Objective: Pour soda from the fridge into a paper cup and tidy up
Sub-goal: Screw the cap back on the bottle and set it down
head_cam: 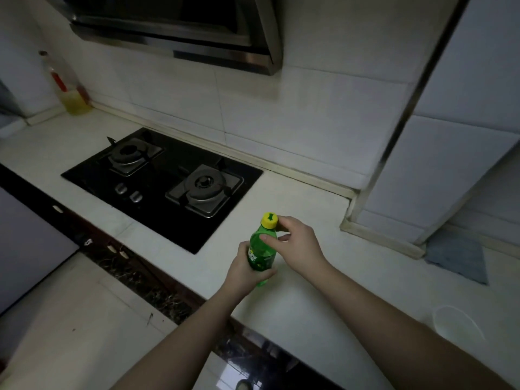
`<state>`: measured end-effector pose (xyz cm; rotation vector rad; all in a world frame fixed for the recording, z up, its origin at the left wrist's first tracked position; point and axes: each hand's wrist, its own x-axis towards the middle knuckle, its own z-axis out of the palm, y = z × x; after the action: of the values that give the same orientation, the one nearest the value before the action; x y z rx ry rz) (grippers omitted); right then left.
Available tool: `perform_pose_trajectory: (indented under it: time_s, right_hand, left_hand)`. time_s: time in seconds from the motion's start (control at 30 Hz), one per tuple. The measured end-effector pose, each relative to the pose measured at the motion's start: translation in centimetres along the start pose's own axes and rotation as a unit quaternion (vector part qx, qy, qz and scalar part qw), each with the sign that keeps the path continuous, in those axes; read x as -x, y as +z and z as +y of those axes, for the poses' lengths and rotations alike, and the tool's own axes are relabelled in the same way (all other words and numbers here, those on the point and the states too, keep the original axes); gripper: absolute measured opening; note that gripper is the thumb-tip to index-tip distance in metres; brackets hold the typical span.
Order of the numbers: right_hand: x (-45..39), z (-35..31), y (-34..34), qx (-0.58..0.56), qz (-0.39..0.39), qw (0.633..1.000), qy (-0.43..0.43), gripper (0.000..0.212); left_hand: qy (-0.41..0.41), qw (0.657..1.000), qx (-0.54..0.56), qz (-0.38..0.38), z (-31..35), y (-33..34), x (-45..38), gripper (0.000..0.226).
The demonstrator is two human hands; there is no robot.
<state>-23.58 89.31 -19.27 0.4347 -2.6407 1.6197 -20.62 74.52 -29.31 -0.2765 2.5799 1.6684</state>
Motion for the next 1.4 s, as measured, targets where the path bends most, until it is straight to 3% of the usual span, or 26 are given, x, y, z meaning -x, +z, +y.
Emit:
perform_pose_trajectory:
  time_s: [0.43, 1.13, 1.4]
  right_hand:
    - [-6.9, -0.4, 5.9, 0.103, -0.005, 0.995, 0.003, 0.032]
    - [-7.3, 1.9, 8.0, 0.09, 0.009, 0.995, 0.053, 0.043]
    - [-7.1, 2.4, 6.1, 0.13, -0.068, 0.984, 0.103, 0.077]
  left_hand:
    - [0.038, 0.996, -0.038, -0.073, -3.3, -5.6, -7.9, 0.07]
    - [0.037, 0.992, -0.062, -0.103, -5.2, -5.4, -10.2, 0.071]
    - [-0.026, 0.994, -0.068, -0.079, -3.8, -6.3, -8.6, 0.11]
